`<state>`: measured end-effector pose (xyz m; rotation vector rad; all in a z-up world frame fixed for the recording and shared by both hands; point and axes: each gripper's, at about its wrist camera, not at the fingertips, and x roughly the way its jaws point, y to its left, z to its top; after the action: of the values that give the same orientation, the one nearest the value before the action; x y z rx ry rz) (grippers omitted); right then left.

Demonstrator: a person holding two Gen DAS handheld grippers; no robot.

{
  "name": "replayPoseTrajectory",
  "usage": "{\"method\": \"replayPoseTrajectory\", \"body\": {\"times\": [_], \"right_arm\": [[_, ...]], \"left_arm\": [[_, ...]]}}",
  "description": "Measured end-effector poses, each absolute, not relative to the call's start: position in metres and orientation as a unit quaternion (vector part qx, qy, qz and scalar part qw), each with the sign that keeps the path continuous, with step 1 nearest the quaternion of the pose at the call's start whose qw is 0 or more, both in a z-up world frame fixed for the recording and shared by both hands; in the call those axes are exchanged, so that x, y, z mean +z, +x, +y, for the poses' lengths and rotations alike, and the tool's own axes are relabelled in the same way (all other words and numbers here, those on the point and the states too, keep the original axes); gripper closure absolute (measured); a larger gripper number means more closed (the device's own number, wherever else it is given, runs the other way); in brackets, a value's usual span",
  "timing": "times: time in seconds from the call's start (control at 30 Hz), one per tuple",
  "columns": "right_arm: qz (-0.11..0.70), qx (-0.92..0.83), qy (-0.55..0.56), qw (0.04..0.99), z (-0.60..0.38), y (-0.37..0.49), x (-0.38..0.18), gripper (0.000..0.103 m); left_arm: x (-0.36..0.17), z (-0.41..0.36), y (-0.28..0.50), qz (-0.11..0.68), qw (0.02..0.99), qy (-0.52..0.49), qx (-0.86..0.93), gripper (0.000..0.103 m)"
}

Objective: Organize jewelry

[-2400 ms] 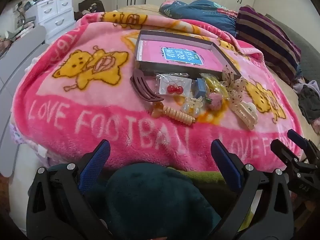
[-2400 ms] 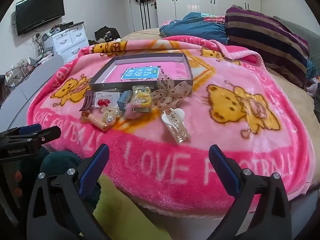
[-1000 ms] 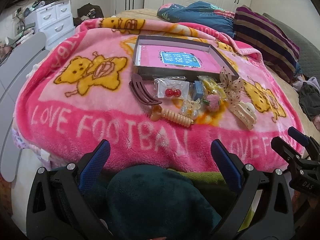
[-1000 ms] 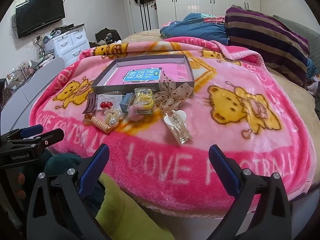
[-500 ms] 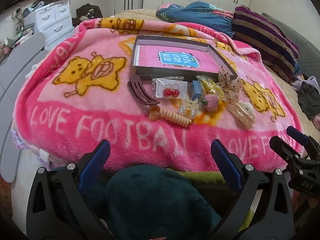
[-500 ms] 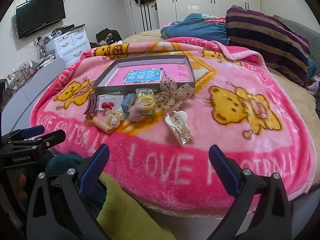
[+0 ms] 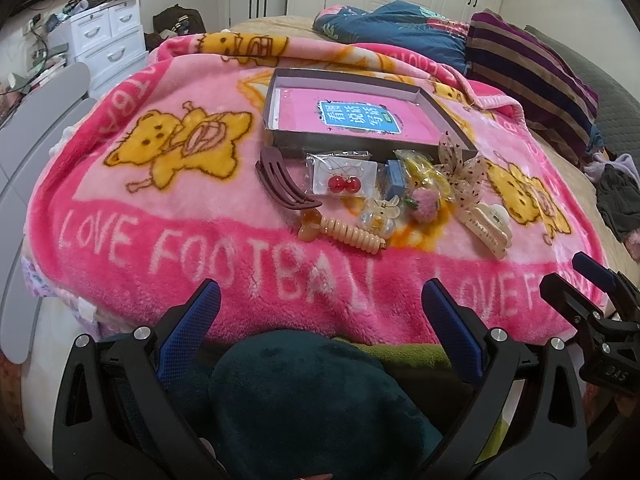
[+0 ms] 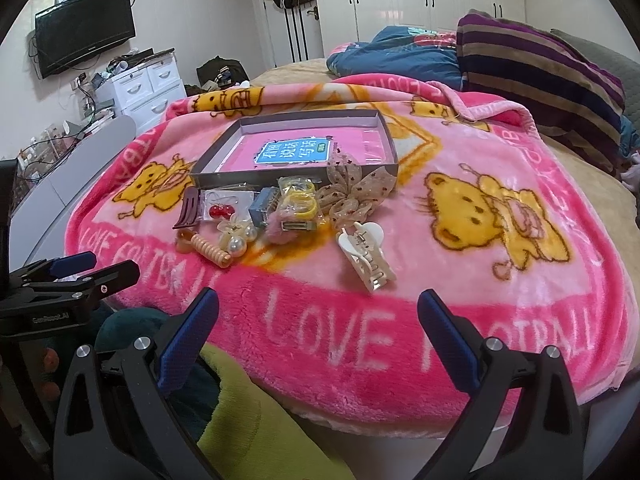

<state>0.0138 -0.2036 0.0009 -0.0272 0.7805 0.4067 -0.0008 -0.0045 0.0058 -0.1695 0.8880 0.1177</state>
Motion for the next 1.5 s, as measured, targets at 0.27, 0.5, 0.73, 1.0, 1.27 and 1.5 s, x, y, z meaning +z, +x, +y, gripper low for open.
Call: {"method": "replayPoseTrajectory", "body": {"times": [0.27,0.5,0.73,1.0,1.27,1.5], "right_arm": [[0.383,0.21,-0.014,0.899,-0.199,0.02,0.0,0.004],[0.382,0.229,-0.017,0.895,-0.192,0.029,0.002,0.004],[0.386,0.239,-0.021,0.891,-0.184,0.045,0.004,0.004],[0.388,0.241,-0.014,0.889,-0.178,0.071,0.007,0.004],[0.394,0.236,-0.007,0.888,-0.177,0.103,0.007,0.004],[0.401,0.238,-0.002,0.885,-0.175,0.124,0.004,0.004]], "left_arm": [[0.001,0.009,0.004,0.427,0.897,-0.091,0.068,0.009],[0.001,0.022,0.008,0.426,0.896,-0.096,0.081,0.009],[0.0,0.038,0.02,0.432,0.891,-0.11,0.088,0.009],[-0.003,0.052,0.044,0.438,0.886,-0.125,0.091,0.009],[-0.014,0.057,0.081,0.45,0.881,-0.134,0.064,0.009],[-0.026,0.058,0.104,0.463,0.874,-0.135,0.058,0.009]]}}
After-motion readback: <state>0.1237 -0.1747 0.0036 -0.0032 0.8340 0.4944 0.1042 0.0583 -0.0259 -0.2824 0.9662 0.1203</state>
